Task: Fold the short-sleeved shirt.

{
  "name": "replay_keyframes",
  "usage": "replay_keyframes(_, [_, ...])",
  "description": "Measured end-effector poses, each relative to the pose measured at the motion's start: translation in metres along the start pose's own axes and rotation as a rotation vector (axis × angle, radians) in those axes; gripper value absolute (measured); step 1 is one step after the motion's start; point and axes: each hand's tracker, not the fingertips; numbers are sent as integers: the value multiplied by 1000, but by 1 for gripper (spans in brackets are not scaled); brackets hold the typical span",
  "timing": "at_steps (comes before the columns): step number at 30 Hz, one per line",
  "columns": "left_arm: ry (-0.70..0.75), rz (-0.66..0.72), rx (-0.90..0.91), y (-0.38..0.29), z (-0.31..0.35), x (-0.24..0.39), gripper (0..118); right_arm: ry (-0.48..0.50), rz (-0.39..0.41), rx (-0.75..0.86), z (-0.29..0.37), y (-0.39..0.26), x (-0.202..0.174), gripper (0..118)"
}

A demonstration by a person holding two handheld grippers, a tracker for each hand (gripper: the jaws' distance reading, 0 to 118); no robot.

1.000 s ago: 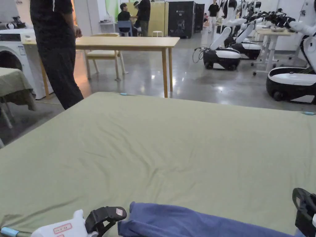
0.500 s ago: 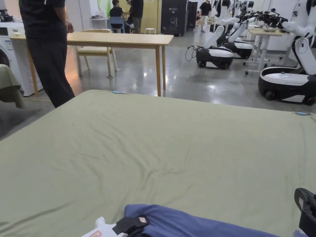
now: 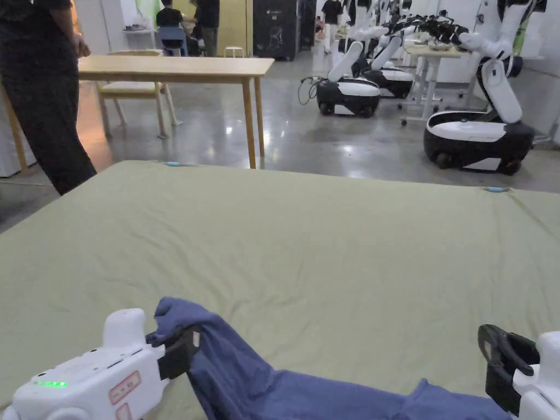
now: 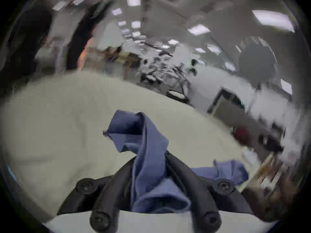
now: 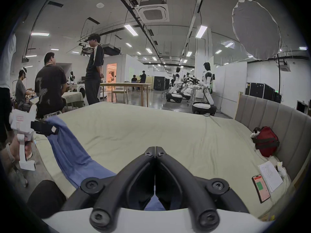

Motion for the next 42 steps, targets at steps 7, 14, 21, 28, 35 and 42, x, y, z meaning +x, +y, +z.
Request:
replay_keyframes(7, [19, -689, -190, -50, -75, 198, 7, -13, 13, 2, 11, -7, 7, 1])
replay_keyframes(14, [144, -669, -412, -102, -122, 221, 55, -29, -33, -5, 24, -20, 31, 1])
replay_keyframes(21, [-52, -207, -131, -13, -61, 177, 102, -24, -51, -19, 21, -26, 38, 1])
replay_keyframes(28, [-64, 124, -339, -35, -99, 120, 2, -17, -86, -28, 17, -29, 40, 1])
replay_keyframes(35, [-303, 200, -462, -92, -124, 172, 2, -22, -97, -40, 15, -30, 43, 1])
replay_keyframes(42, [-290, 158, -471, -89, -124, 195, 2, -25, -89, -48, 15, -31, 44, 1])
